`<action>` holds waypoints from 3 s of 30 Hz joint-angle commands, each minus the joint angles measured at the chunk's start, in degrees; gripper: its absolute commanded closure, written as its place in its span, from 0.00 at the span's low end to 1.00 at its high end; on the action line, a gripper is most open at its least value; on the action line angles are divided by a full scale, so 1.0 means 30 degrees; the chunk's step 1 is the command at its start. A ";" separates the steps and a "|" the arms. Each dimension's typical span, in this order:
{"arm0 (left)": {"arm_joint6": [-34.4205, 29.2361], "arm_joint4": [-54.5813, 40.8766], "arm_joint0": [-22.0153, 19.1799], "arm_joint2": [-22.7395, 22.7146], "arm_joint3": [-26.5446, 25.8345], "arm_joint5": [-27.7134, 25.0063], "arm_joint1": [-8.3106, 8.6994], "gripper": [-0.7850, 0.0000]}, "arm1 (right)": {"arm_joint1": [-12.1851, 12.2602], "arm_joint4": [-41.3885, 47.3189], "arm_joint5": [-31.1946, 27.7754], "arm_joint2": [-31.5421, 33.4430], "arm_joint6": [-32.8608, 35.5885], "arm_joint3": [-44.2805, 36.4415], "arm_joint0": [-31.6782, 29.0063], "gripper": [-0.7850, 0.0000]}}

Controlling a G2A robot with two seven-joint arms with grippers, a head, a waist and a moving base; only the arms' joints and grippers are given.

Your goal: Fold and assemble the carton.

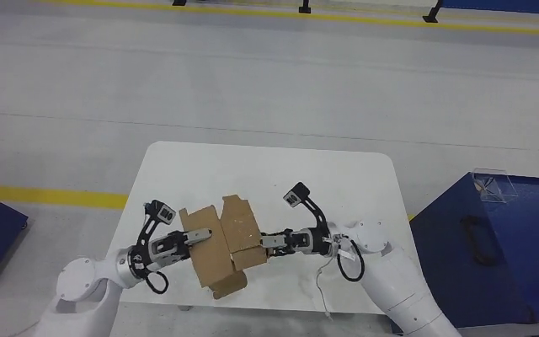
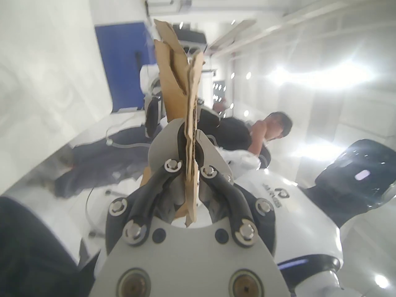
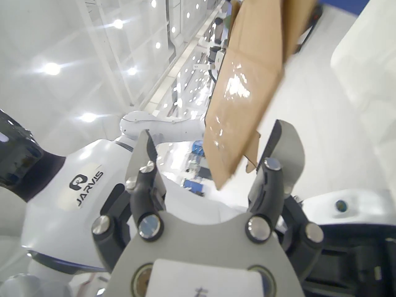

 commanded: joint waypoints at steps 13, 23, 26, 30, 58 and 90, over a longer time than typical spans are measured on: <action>0.2464 -0.8700 -0.1464 0.5631 0.2855 -0.4837 -0.1747 1.00 | 0.0547 -0.9037 -0.4376 0.2472 -0.6697 -0.4483 -0.3631 0.00; 0.1982 -0.8601 -0.1898 0.6341 0.3623 -0.4634 -0.2068 1.00 | 0.0490 -0.9349 -0.4592 0.1700 -0.7803 -0.4733 -0.3762 0.78; 0.1880 -0.8586 -0.1859 0.6215 0.3652 -0.4661 -0.2099 1.00 | 0.0486 -0.9535 -0.4633 0.1530 -0.7995 -0.4768 -0.3747 1.00; 0.1826 -0.8611 -0.1811 0.6086 0.3725 -0.4680 -0.2150 1.00 | 0.0510 -0.9992 -0.4813 0.1506 -0.8423 -0.4927 -0.3874 1.00; 0.2832 -1.0686 -0.3689 0.2710 1.0434 -0.5260 -0.2338 0.00 | 0.1531 -1.2993 0.2061 0.4068 -0.4757 -0.8156 -0.4364 1.00; -0.1516 0.0040 -0.3581 0.4053 0.6309 -0.2799 -0.1815 0.00 | 0.2418 -1.7330 0.2817 0.2145 0.0949 -1.1311 -0.4349 1.00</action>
